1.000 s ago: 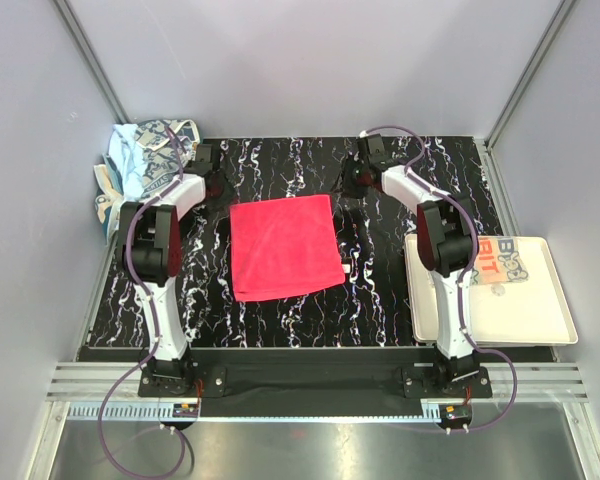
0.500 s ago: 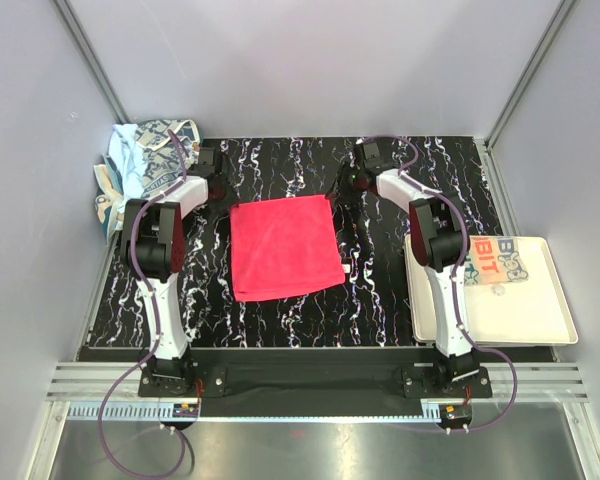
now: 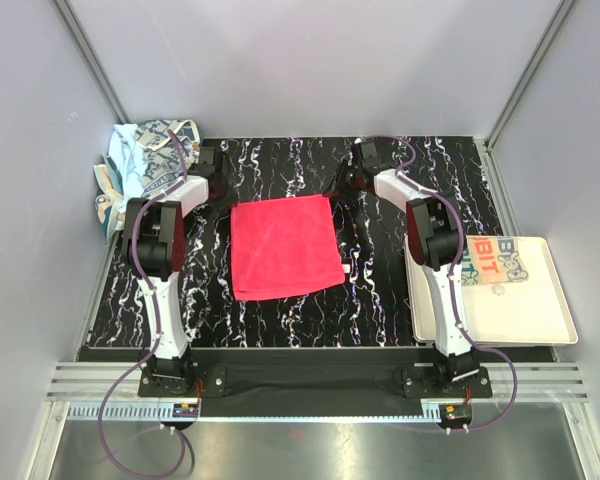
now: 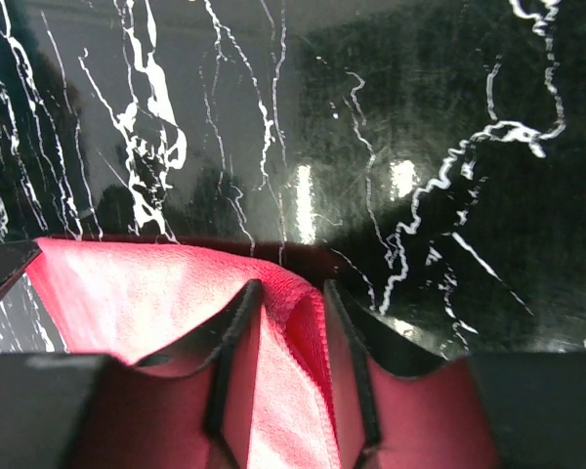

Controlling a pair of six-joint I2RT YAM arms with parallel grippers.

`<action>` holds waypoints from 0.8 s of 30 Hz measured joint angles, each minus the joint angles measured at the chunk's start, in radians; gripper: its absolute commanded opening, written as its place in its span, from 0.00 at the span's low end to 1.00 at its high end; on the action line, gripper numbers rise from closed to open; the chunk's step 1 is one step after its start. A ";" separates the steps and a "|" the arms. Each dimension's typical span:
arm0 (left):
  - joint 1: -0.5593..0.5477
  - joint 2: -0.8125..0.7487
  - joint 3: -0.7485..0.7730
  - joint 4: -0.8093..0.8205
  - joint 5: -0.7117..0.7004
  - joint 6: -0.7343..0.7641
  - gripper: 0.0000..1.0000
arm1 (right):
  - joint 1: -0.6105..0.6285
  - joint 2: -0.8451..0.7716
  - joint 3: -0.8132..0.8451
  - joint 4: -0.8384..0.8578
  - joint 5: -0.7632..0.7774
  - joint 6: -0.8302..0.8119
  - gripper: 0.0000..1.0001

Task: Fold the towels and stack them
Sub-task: Fold the towel

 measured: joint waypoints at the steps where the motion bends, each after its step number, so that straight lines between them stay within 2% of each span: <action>1: 0.000 0.002 0.003 0.001 0.000 0.000 0.26 | 0.001 0.002 0.002 0.000 0.000 0.001 0.34; 5: 0.000 0.007 0.008 -0.001 0.000 -0.001 0.16 | 0.002 0.010 0.007 0.002 0.002 0.006 0.26; 9: 0.000 0.020 0.025 0.001 0.004 -0.002 0.00 | 0.002 0.011 0.007 0.002 0.018 0.008 0.17; 14: 0.000 0.038 0.049 0.009 0.009 0.008 0.00 | -0.001 0.011 0.003 0.005 0.045 0.001 0.13; 24: 0.000 0.095 0.115 0.067 0.055 0.020 0.00 | -0.055 0.011 -0.006 0.039 0.044 -0.018 0.12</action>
